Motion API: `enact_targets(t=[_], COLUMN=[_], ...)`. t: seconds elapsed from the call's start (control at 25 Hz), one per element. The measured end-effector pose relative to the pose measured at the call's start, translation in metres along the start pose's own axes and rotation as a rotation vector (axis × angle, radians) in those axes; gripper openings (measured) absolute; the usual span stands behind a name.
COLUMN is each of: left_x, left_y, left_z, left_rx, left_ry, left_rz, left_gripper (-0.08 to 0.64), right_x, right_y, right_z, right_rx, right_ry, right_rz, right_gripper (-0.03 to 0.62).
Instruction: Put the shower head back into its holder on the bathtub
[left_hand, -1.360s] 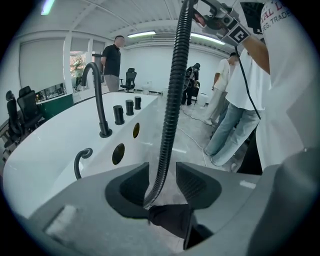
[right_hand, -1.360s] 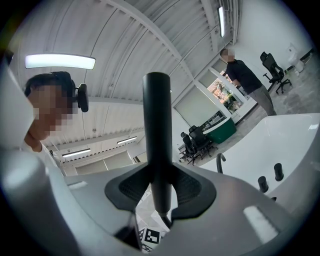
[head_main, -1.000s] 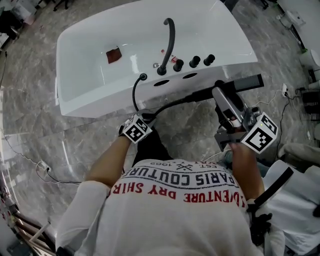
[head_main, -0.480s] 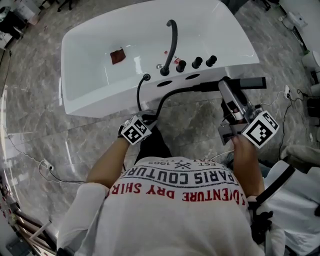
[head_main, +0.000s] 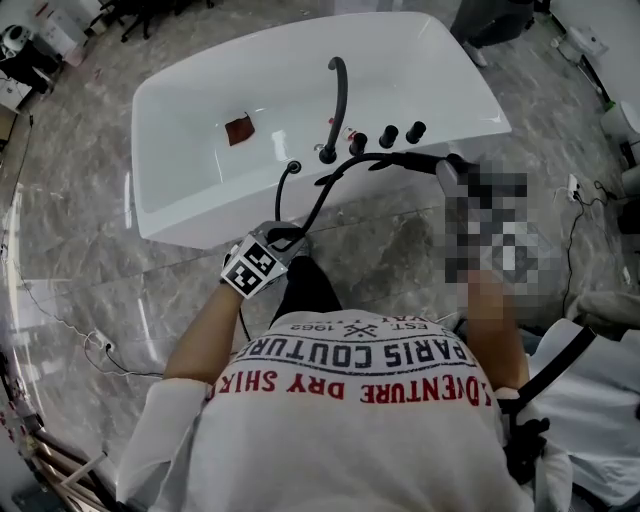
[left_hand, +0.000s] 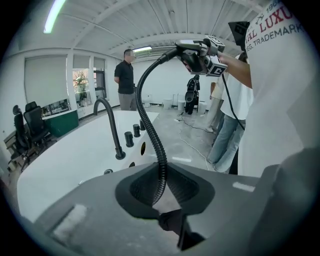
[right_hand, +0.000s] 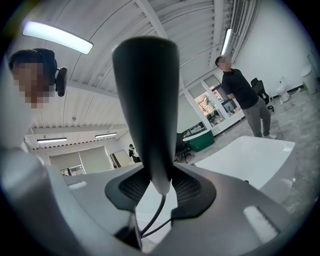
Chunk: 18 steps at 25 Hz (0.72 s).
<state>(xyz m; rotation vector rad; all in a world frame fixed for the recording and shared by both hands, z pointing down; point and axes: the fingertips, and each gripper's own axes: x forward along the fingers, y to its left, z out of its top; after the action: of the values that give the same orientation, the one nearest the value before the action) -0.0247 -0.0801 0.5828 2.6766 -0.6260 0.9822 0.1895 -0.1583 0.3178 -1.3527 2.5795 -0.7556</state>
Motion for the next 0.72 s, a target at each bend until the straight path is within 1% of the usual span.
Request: enact_targets(t=[0.2,0.4,0.64,0.72], left_x=[-0.019,-0.034,-0.051,-0.054], left_y=[0.022,0.046,0.08,0.092], left_z=[0.022,0.039,0.072,0.077], left_rx=[-0.018,0.012,0.028,0.015], left_ry=[-0.037,-0.04,-0.105,-0.12], left_rz=[0.048,0.121,0.205,0.23], left_gripper=[0.054,0.054,0.054,0.054], right_x=[-0.002,-0.007,-0.017,-0.018], right_y=[-0.004,-0.006,-0.01,-0.013], right_z=[0.0,0.005,0.023,0.023], right_rx=[0.017,0.012,0.009,0.01], right_ry=[-0.019,-0.047,-0.092,-0.098], right_rz=[-0.009,-0.008,-0.014,-0.017], right_gripper=[0.137,0.137,0.137,0.137])
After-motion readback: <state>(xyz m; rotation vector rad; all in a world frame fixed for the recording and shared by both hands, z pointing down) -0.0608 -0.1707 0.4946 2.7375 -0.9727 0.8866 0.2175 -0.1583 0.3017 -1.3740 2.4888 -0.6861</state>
